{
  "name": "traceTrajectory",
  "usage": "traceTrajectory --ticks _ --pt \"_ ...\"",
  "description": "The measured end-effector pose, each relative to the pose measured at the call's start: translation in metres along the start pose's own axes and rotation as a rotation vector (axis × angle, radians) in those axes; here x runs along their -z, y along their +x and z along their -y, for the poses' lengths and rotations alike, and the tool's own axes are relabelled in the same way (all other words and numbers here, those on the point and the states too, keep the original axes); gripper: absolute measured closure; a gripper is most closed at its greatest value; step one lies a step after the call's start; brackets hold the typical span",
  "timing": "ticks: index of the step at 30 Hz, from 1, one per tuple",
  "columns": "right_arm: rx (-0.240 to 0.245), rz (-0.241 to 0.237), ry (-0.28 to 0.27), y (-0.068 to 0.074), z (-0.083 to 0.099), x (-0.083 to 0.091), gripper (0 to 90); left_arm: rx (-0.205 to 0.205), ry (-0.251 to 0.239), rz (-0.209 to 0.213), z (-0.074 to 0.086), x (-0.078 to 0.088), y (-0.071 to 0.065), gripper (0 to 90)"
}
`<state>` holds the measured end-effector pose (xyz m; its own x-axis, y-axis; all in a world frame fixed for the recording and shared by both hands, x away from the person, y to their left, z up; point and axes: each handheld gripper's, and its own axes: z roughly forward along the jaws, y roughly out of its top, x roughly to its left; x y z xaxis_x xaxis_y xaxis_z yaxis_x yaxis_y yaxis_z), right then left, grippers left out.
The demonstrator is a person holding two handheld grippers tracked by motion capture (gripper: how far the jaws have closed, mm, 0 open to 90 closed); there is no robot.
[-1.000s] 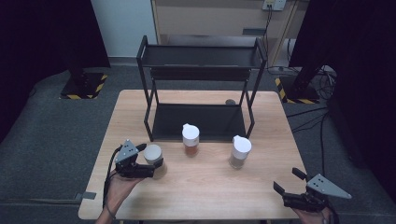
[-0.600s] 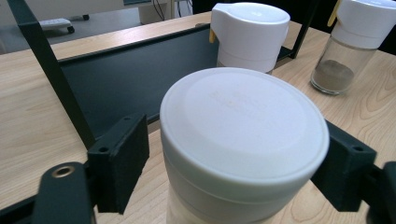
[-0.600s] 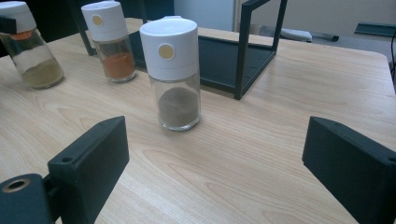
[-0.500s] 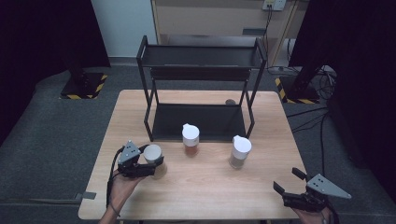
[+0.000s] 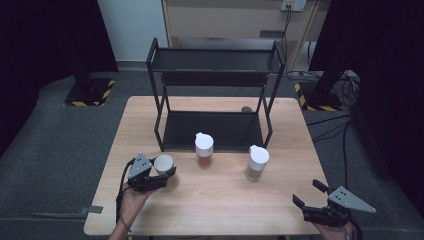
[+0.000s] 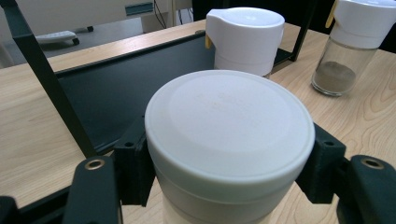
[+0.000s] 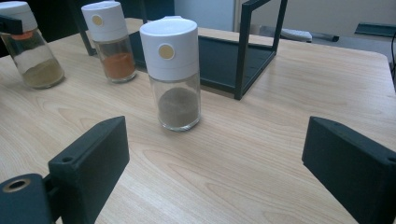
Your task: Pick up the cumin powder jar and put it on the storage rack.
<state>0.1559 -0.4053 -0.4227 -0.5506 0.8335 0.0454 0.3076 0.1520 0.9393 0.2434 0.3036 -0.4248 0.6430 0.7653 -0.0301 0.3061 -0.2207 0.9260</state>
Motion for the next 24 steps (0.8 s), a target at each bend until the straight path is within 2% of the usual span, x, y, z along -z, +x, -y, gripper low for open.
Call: traceTrajectory --ticks 5,9,13,17,20,24 --pt "0.000 -0.001 0.000 0.000 0.000 0.000 7.7 -0.014 0.006 0.000 -0.004 -0.001 -0.003 32.9" --pt "-0.001 -0.001 -0.001 0.000 0.000 0.000 7.7 -0.001 -0.005 0.012 -0.007 -0.001 -0.002 32.9" --pt "-0.001 -0.002 -0.001 -0.001 0.000 0.000 7.8 -0.001 -0.011 0.006 -0.011 -0.001 -0.003 32.9" --pt "-0.001 -0.003 -0.002 -0.001 0.000 0.000 7.8 0.034 -0.033 0.019 -0.014 -0.002 0.000 32.9" --pt "-0.001 -0.004 -0.002 -0.001 0.000 0.000 7.8 0.025 -0.036 0.013 -0.020 -0.002 -0.001 32.9" --pt "0.000 -0.004 -0.002 -0.001 0.000 0.000 7.8 0.033 -0.041 0.011 -0.029 -0.003 0.001 32.9"
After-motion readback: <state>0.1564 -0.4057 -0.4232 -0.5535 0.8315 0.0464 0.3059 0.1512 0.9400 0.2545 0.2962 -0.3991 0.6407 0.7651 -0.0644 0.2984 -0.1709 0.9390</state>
